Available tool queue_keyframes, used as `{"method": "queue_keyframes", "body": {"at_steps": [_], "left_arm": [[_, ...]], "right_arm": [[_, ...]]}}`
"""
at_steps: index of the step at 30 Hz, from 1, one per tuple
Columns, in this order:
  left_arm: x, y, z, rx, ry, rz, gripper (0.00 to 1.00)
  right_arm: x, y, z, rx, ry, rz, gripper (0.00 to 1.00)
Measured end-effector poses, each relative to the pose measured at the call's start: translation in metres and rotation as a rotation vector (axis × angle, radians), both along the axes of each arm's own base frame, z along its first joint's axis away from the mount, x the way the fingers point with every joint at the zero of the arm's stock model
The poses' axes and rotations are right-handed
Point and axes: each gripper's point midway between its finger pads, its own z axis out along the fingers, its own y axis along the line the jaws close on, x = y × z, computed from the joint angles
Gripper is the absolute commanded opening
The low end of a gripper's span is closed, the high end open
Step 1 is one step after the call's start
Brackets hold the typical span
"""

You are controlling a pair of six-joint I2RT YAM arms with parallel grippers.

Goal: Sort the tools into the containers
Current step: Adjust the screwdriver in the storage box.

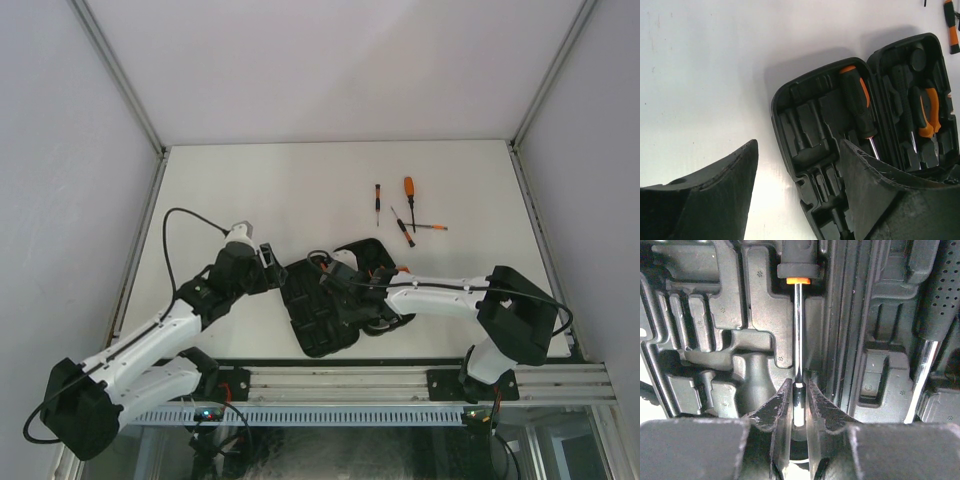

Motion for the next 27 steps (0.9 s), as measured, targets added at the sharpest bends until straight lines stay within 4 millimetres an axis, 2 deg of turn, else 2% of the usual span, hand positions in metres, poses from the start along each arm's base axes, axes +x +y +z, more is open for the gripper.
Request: {"method": "queue_keyframes", "body": {"at_steps": [4, 6, 9, 14, 19, 22, 27], "left_arm": [[0.0, 0.0, -0.005, 0.01, 0.016, -0.002, 0.7], [0.0, 0.0, -0.008, 0.016, 0.026, -0.002, 0.68], [0.001, -0.002, -0.014, 0.027, 0.044, -0.003, 0.65], [0.004, -0.009, -0.021, 0.036, 0.088, -0.022, 0.63], [0.016, -0.027, -0.012, 0.008, 0.093, -0.056, 0.61], [0.024, -0.041, -0.009, -0.011, 0.092, -0.079, 0.6], [0.032, -0.067, -0.012, -0.02, 0.126, -0.117, 0.56]], "right_arm": [[0.0, 0.001, 0.0, 0.006, 0.0, 0.002, 0.23], [0.002, 0.004, 0.002, 0.016, -0.008, 0.005, 0.33], [0.005, 0.006, 0.008, 0.033, -0.028, 0.008, 0.38], [0.013, 0.007, 0.027, 0.071, -0.081, -0.002, 0.4], [0.016, 0.007, 0.053, 0.123, -0.151, -0.012, 0.41], [0.016, 0.001, 0.067, 0.159, -0.19, -0.026, 0.41], [0.012, -0.016, 0.068, 0.188, -0.215, -0.064, 0.39]]}}
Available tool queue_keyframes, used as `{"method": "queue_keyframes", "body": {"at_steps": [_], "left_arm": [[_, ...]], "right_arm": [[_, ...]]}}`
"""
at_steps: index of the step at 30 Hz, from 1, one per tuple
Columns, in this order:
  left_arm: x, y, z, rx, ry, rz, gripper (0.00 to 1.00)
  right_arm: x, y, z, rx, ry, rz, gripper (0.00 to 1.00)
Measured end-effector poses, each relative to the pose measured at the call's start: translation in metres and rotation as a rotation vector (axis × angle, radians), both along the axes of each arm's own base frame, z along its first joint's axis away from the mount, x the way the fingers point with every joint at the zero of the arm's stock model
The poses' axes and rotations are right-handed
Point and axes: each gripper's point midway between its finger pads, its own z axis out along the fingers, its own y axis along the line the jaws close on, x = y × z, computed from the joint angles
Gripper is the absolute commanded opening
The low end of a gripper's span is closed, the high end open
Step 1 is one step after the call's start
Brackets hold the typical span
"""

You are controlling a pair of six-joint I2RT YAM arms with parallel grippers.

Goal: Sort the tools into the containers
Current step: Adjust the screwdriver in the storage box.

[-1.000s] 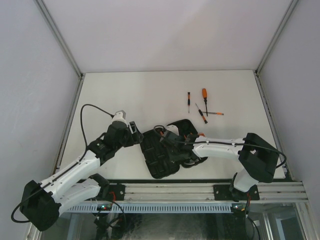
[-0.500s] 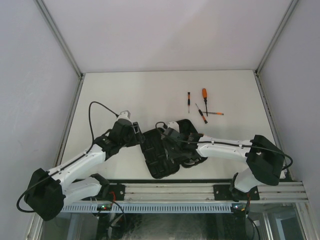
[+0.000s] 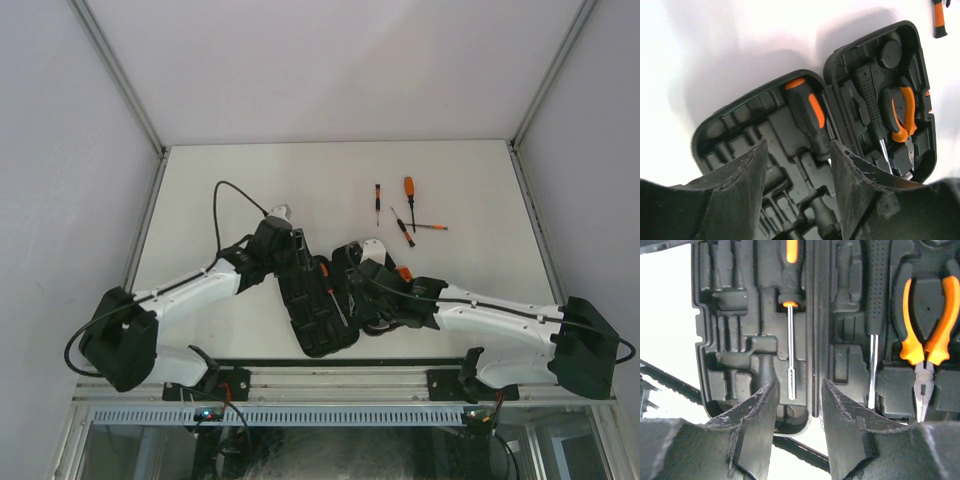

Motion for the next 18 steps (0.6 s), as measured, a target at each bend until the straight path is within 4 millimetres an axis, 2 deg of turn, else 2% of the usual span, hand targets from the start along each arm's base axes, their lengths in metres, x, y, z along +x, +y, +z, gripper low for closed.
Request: {"method": "queue_keyframes", "body": {"at_steps": [6, 11, 18], "left_arm": [[-0.002, -0.03, -0.006, 0.005, 0.037, -0.045, 0.53], [-0.017, -0.049, -0.013, 0.007, 0.065, -0.087, 0.44], [-0.032, -0.058, -0.035, 0.047, 0.121, -0.118, 0.37]], "right_arm": [[-0.006, -0.02, -0.01, 0.016, 0.014, -0.048, 0.37], [-0.005, -0.029, -0.01, 0.051, 0.017, -0.088, 0.36], [-0.005, -0.032, -0.013, 0.069, 0.032, -0.106, 0.33]]}}
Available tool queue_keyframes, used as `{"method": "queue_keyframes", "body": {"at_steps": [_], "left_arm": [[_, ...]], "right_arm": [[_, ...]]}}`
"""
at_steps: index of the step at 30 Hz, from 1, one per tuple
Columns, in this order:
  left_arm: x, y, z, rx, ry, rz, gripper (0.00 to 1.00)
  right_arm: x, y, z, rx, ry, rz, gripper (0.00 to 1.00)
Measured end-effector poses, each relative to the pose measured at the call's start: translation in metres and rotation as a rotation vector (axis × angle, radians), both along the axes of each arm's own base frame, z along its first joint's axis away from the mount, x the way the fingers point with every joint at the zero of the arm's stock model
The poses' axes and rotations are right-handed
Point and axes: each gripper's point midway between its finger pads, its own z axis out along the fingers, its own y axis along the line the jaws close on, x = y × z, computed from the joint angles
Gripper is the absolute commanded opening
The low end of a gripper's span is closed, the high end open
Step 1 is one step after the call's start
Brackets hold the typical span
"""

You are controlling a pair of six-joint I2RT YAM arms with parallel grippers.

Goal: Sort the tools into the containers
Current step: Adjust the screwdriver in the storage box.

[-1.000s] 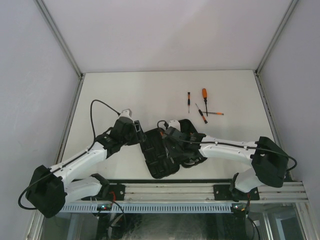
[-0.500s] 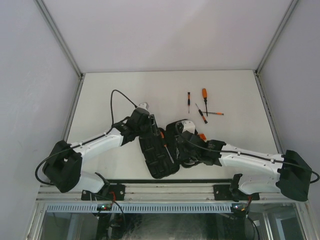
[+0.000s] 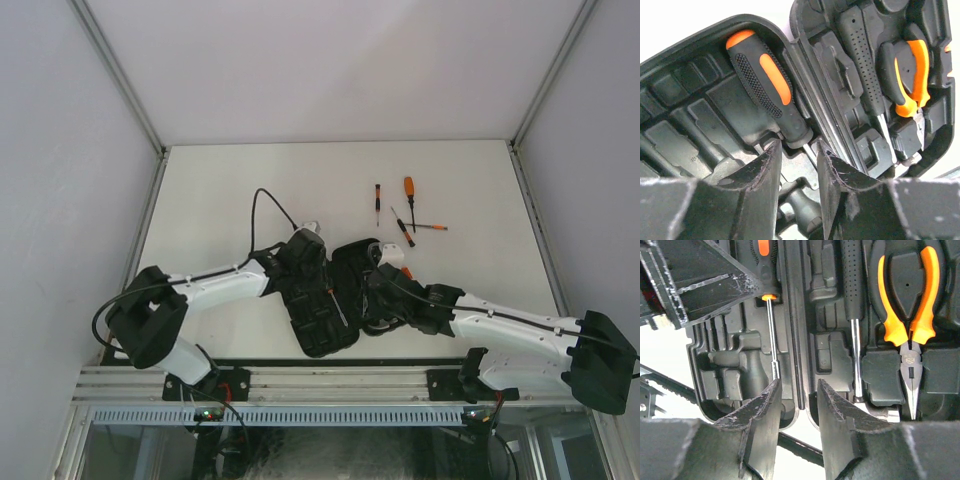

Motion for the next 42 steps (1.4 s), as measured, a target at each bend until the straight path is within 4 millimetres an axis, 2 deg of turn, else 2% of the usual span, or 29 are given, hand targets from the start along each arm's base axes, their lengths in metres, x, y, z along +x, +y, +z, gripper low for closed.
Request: {"method": "queue_keyframes", "body": {"at_steps": [9, 27, 34, 36, 42], "left_arm": [[0.009, -0.006, -0.003, 0.014, 0.007, 0.026, 0.35], [0.016, 0.001, -0.02, 0.09, 0.022, 0.066, 0.29], [0.019, 0.0, -0.021, 0.091, 0.022, 0.083, 0.27], [0.021, -0.002, -0.021, 0.085, 0.017, 0.086, 0.23], [0.023, -0.005, -0.021, 0.077, 0.008, 0.087, 0.21]], "right_arm": [[-0.001, 0.005, 0.003, 0.026, 0.004, 0.008, 0.3], [-0.006, 0.018, 0.002, 0.063, 0.032, 0.037, 0.28], [-0.009, 0.026, -0.008, 0.067, 0.069, 0.055, 0.24], [-0.013, 0.029, -0.021, 0.046, 0.107, 0.067, 0.22], [-0.015, 0.034, -0.034, 0.014, 0.151, 0.08, 0.18]]}}
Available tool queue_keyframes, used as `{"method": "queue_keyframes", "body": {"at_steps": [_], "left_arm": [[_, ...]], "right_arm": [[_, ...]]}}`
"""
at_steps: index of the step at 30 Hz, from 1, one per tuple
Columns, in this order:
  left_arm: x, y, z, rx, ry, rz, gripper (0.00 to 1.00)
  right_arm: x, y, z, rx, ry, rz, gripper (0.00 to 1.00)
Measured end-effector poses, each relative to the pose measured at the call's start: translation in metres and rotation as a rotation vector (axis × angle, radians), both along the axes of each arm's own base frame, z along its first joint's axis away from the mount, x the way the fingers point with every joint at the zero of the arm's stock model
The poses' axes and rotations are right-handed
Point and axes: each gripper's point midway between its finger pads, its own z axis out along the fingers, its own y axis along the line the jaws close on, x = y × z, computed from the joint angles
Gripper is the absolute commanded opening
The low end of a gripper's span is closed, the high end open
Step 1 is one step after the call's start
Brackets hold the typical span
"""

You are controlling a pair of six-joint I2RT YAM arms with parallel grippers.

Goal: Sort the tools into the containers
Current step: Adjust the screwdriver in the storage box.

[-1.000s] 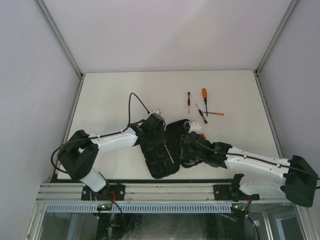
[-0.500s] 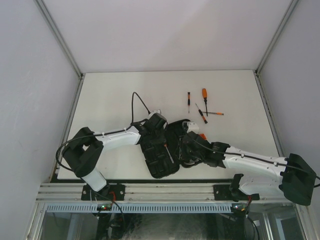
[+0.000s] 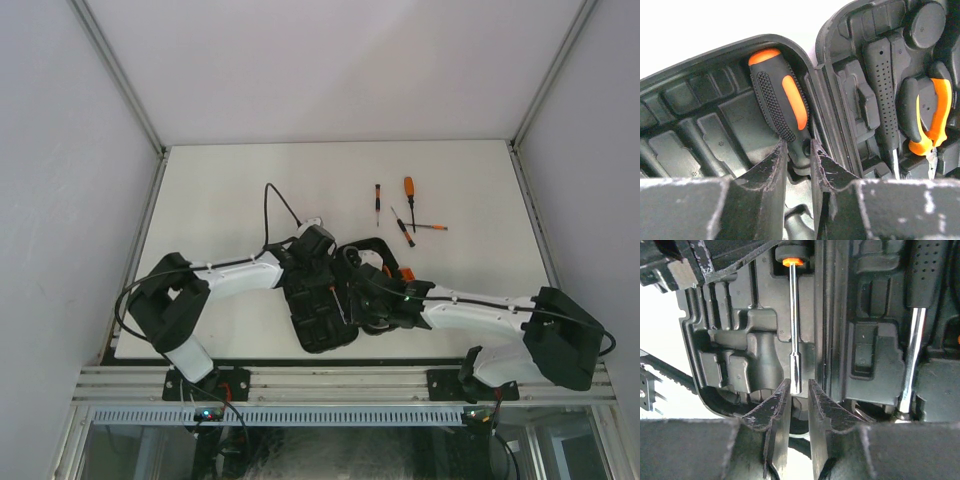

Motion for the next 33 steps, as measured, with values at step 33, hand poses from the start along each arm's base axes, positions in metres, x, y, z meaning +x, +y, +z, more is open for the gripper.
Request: {"method": "queue_keyframes", "body": {"at_steps": [33], "left_arm": [[0.011, -0.009, 0.0, 0.003, -0.012, -0.003, 0.08]], "right_arm": [[0.008, 0.015, -0.017, -0.069, 0.063, -0.015, 0.0]]}}
